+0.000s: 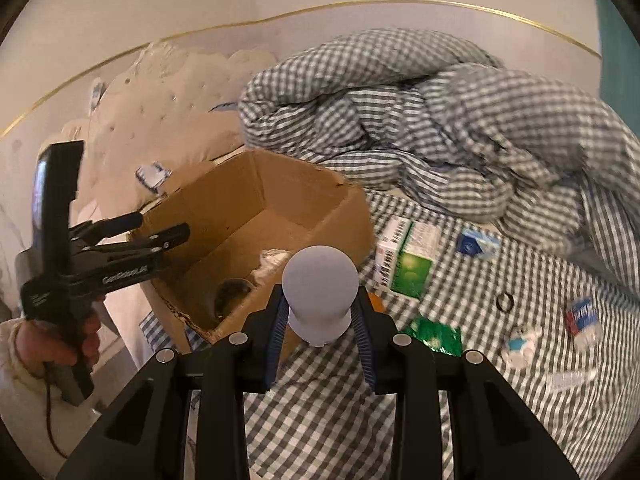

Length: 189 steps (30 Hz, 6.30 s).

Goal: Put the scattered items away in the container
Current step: 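Carry bracelet and white bottle to the cardboard box and release both, then move both grippers back over the remaining items, then grasp the orange with the left gripper, then grasp the white cat figurine with the right gripper while the left holds the orange, then drop the orange and the cat figurine into the cardboard box, then move both grippers back over the remaining items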

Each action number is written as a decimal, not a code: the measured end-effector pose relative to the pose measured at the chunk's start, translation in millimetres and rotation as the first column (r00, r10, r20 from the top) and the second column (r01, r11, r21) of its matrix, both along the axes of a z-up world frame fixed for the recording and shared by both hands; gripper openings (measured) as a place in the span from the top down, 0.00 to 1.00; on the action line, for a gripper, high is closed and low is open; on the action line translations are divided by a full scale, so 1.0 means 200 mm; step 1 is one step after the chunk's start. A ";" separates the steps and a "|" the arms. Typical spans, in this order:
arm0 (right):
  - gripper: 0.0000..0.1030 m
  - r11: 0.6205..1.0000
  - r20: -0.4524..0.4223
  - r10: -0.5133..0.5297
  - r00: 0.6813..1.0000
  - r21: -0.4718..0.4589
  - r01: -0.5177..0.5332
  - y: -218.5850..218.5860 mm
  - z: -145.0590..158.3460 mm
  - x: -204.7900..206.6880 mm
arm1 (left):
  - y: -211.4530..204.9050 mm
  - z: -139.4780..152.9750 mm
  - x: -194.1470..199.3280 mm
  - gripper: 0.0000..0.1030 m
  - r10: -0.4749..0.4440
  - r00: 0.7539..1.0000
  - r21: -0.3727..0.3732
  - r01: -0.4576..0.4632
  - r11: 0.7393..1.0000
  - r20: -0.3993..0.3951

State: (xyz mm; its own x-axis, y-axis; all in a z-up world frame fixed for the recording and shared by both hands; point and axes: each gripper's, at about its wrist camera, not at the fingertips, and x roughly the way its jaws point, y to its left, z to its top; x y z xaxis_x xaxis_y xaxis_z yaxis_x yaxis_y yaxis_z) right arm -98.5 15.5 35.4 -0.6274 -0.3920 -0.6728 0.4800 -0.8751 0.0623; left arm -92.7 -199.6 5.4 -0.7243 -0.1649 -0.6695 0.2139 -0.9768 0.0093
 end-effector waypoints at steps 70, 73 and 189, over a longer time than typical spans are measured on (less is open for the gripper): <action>0.21 0.840 0.110 -0.540 0.834 0.011 0.543 1.38 -0.76 -0.18 | 1.12 -0.88 -0.65 0.15 -0.204 0.970 -0.071 0.215 0.974 0.134; 0.21 0.838 0.119 -0.544 0.831 0.018 0.546 1.39 -0.78 -0.19 | 1.12 -0.93 -0.68 0.20 -0.192 0.966 -0.065 0.206 0.976 0.174; 0.18 0.915 -0.131 -0.401 0.907 -0.021 0.402 0.84 -0.03 -0.02 | 0.93 -0.10 -0.13 0.04 -0.288 0.957 0.088 0.291 0.953 -0.038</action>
State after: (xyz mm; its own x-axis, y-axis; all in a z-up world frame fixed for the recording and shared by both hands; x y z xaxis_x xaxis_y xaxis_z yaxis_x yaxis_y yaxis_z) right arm -102.6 183.3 30.2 -0.8128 -0.0847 -0.5764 0.0913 -0.9957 0.0176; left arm -119.4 -14.1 -15.4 -0.7483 0.1154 -0.6532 -0.0791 -0.9932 -0.0849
